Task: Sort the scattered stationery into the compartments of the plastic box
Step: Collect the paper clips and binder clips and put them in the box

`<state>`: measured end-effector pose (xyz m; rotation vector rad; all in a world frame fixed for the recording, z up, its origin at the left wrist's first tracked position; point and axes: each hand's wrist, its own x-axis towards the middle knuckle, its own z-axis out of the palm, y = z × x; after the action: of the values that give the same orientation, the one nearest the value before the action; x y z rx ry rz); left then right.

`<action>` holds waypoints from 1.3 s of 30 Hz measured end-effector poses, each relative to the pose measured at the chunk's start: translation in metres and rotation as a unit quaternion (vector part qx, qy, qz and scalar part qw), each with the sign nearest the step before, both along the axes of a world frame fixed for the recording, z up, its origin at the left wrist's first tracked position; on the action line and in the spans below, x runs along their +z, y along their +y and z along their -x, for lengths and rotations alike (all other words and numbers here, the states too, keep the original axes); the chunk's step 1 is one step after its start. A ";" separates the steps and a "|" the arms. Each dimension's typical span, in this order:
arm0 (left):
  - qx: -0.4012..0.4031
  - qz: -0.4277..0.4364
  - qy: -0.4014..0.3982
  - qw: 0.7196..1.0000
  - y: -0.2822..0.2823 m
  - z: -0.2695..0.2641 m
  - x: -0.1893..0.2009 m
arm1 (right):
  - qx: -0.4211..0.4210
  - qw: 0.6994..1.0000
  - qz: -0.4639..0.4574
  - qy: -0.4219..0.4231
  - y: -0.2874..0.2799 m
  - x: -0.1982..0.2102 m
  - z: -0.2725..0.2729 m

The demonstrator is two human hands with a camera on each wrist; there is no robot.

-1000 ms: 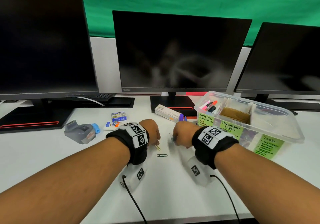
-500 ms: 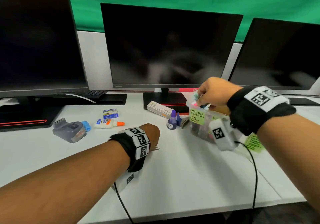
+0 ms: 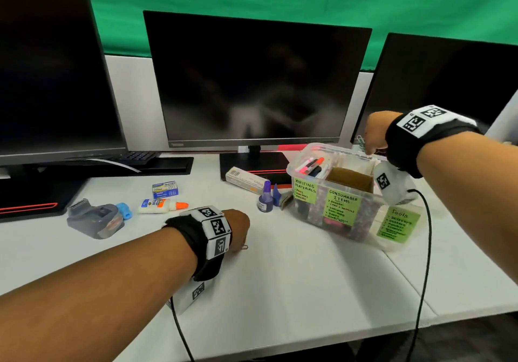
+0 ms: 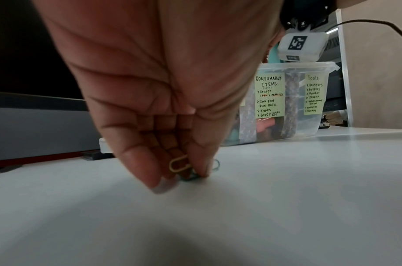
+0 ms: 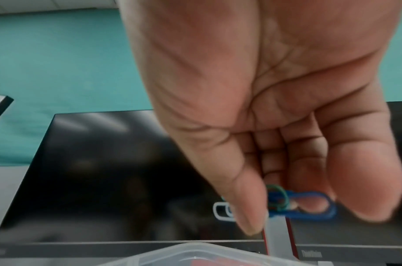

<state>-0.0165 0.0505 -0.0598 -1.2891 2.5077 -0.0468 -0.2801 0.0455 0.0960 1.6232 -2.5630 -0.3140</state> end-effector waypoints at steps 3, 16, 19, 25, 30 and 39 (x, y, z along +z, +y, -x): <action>0.002 -0.005 -0.007 1.000 0.000 0.002 0.003 | -0.008 0.999 -0.030 0.017 -0.022 0.000 0.014; -0.061 0.122 0.340 0.930 -0.003 0.082 0.137 | -0.009 0.999 -0.029 -0.010 -0.115 -0.033 0.105; -0.078 0.118 0.347 0.927 -0.011 0.109 0.148 | 0.023 0.998 0.032 -0.053 -0.053 -0.017 0.060; -0.104 0.104 0.294 0.944 -0.025 0.158 0.139 | 0.028 0.990 0.000 -0.138 0.033 0.002 0.022; -0.116 0.111 0.207 0.965 -0.028 0.189 0.136 | 0.109 0.981 -0.080 -0.143 0.078 -0.010 0.019; -0.115 0.088 0.062 0.988 -0.030 0.216 0.115 | 0.168 0.977 -0.064 -0.111 0.096 -0.038 0.013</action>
<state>-0.2322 0.0203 0.0549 -1.0879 2.8033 -0.2526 -0.2930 0.1420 0.0581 2.2141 -2.3913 -0.2888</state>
